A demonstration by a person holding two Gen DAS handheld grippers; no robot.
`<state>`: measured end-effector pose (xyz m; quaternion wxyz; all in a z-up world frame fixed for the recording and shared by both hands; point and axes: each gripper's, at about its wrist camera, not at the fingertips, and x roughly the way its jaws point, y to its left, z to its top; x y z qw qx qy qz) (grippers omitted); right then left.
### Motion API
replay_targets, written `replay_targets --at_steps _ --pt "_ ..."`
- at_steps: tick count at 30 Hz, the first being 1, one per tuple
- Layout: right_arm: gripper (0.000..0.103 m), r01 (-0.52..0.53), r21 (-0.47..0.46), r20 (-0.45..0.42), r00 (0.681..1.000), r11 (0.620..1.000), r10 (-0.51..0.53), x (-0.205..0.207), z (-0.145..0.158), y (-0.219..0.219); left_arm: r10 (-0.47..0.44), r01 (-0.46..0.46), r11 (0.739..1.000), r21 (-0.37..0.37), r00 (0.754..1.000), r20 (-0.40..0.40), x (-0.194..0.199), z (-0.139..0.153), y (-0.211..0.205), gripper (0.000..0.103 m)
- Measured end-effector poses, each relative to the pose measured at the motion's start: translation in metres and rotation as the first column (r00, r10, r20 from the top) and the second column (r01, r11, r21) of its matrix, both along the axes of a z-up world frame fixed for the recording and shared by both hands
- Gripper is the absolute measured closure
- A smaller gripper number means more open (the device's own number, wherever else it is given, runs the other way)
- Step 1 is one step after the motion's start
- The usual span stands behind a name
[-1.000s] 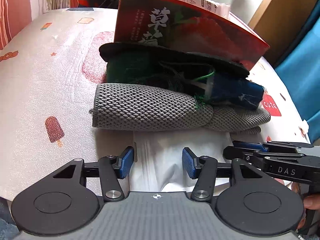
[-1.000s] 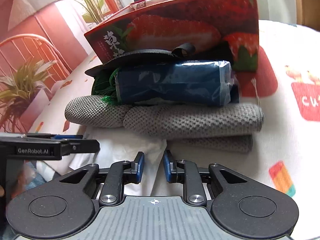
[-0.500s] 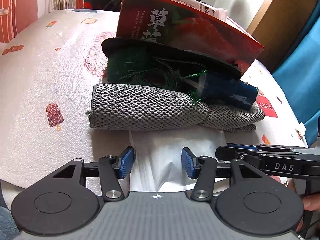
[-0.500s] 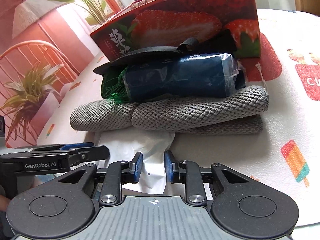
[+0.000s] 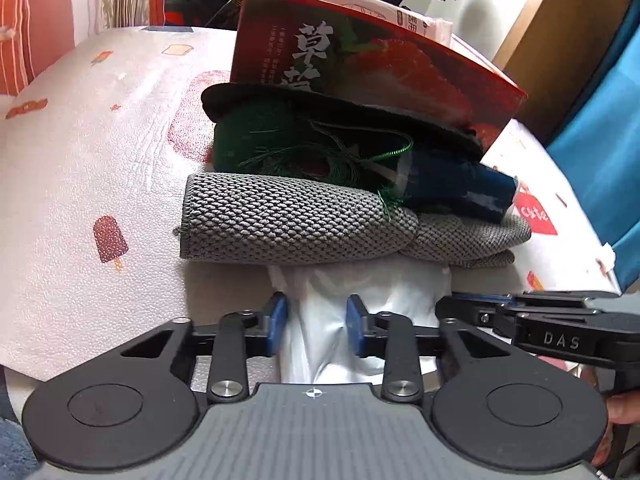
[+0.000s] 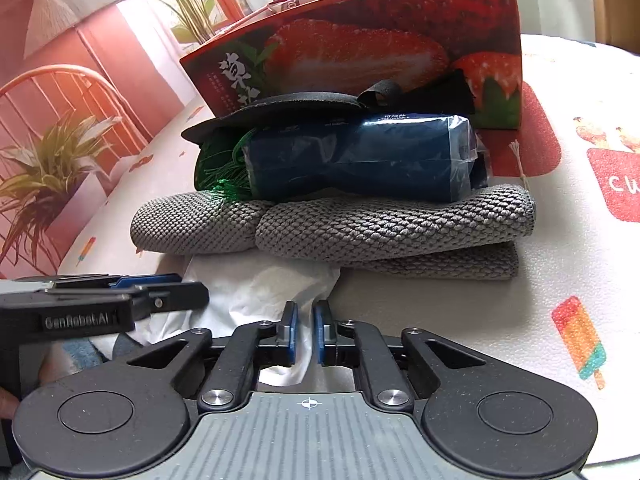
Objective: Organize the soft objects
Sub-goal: 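Close the left gripper on the white plastic bag while the right gripper holds it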
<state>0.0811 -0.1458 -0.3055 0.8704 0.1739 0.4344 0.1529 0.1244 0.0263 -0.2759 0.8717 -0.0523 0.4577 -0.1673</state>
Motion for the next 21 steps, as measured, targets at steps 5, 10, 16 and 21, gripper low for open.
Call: replay_targets --at_steps 5,10,16,21 --pt "0.099 -0.024 0.004 -0.010 1.000 1.000 0.024 -0.003 0.004 0.003 0.030 -0.030 1.000 0.008 0.999 0.009 -0.002 0.002 0.002 0.079" --pt "0.099 -0.035 0.018 -0.003 0.999 0.999 0.035 -0.012 0.014 0.003 0.041 -0.042 0.998 -0.043 0.999 -0.022 0.002 0.013 0.013 0.099" --pt "0.101 -0.007 0.011 -0.027 1.000 1.000 0.007 -0.016 0.015 -0.002 0.029 -0.029 1.000 -0.004 0.998 -0.064 0.005 0.009 0.011 0.098" --pt "0.102 0.028 0.022 -0.086 0.996 0.999 -0.026 -0.015 0.002 -0.012 0.048 -0.047 0.999 0.021 0.997 -0.056 0.004 0.010 0.013 0.077"
